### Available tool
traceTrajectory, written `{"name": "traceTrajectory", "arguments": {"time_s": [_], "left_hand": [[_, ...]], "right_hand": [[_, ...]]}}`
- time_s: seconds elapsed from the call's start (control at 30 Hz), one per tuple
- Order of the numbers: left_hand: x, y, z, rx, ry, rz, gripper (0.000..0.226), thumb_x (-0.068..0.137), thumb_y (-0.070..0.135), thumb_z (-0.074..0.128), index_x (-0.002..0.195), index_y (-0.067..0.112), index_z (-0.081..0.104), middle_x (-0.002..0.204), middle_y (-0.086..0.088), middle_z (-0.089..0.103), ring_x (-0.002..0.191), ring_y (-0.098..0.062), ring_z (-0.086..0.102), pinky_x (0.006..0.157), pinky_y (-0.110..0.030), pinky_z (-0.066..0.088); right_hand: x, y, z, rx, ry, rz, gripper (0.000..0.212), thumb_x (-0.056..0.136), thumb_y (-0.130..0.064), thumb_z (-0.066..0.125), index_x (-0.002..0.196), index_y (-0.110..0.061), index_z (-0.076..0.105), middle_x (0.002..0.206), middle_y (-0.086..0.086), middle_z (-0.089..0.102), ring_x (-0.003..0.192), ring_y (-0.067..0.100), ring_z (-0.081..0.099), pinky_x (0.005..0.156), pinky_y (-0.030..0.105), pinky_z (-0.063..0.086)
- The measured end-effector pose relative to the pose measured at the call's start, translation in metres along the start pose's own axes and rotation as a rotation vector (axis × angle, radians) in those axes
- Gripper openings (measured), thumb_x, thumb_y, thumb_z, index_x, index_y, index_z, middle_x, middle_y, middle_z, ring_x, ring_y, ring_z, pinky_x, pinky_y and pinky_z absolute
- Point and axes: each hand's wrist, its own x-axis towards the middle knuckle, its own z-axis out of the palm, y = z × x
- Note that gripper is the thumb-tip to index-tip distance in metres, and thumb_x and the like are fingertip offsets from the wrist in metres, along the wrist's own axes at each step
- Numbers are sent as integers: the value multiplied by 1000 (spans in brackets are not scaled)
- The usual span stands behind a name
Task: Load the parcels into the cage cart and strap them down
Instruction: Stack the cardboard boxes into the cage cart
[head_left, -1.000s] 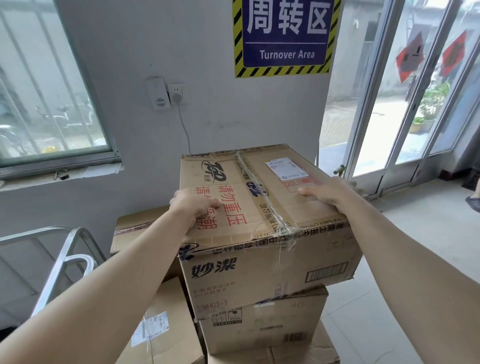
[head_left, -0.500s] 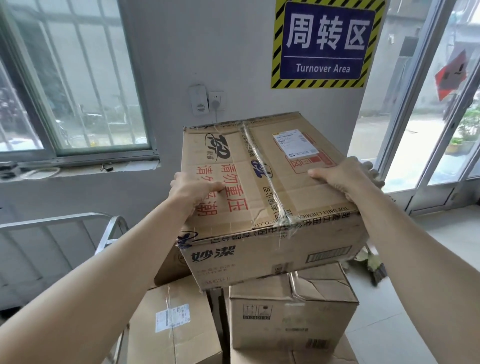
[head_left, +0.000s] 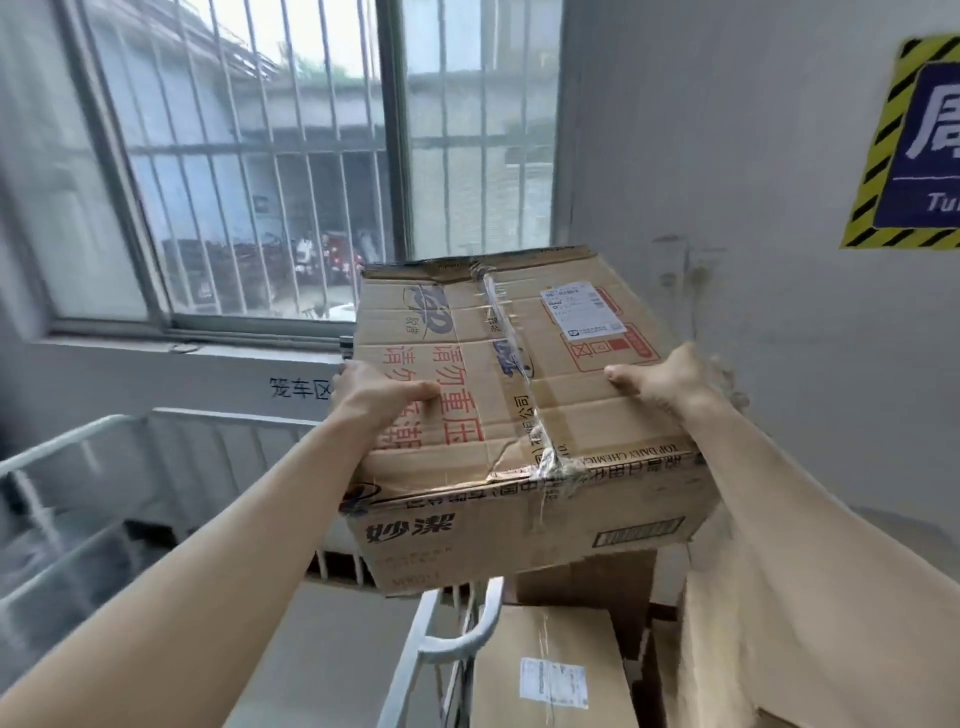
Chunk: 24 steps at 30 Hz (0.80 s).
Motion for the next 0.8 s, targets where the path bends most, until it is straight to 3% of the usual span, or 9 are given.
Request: {"name": "traceTrajectory", "arguments": {"time_s": [0.07, 0.17, 0.2, 0.33, 0.57, 0.63, 0.73, 0.8], "left_hand": [[10, -19, -45, 0, 83, -34, 73, 44, 45, 91, 101, 9, 65, 98, -5, 68, 84, -17, 66, 68, -26, 55], [27, -56, -108, 27, 226, -66, 120, 5, 69, 83, 108, 11, 61, 103, -3, 66, 91, -19, 65, 78, -32, 56], [32, -69, -129, 45, 268, -83, 124, 3, 70, 81, 110, 11, 60, 104, -3, 65, 93, -20, 64, 80, -33, 55], [44, -117, -197, 99, 391, -152, 127, -3, 76, 75, 107, 14, 61, 102, -2, 67, 93, -21, 65, 86, -39, 54], [79, -204, -270, 87, 478, -309, 117, -1, 72, 79, 102, 18, 66, 98, 3, 71, 88, -18, 68, 83, -37, 56], [79, -212, -272, 80, 490, -339, 105, 9, 66, 84, 100, 15, 69, 98, 2, 72, 89, -18, 68, 84, -37, 55], [82, -220, -268, 64, 498, -372, 68, 45, 43, 92, 100, 10, 70, 102, -1, 71, 93, -19, 66, 89, -37, 53], [90, -233, -267, 52, 519, -414, 67, 54, 36, 91, 107, 7, 63, 105, -1, 67, 97, -19, 64, 91, -38, 52]], "right_hand": [[-10, -32, 37, 38, -51, -67, 83, 68, -61, 75, 125, -5, 55, 139, 23, 44, 132, 37, 37, 104, 45, 33], [-24, -74, 99, 65, -111, -135, 84, 66, -61, 77, 125, -5, 56, 140, 23, 42, 132, 35, 37, 105, 45, 34], [-30, -89, 120, 71, -136, -149, 86, 63, -64, 77, 123, -6, 57, 141, 23, 40, 132, 36, 36, 107, 46, 34], [-48, -134, 198, 18, -224, -165, 103, 57, -72, 74, 131, -7, 47, 147, 23, 29, 134, 43, 30, 112, 57, 23], [-67, -184, 299, -82, -394, -202, 100, 66, -67, 72, 138, -8, 37, 147, 20, 29, 134, 39, 27, 112, 52, 22], [-65, -192, 322, -112, -439, -205, 97, 68, -66, 71, 138, -10, 35, 145, 19, 31, 133, 38, 28, 110, 49, 22], [-57, -198, 356, -133, -487, -207, 95, 68, -65, 72, 137, -11, 36, 143, 19, 32, 133, 36, 29, 110, 47, 23], [-49, -201, 381, -144, -524, -209, 94, 67, -64, 73, 137, -12, 37, 143, 19, 32, 132, 37, 30, 109, 47, 23]]}}
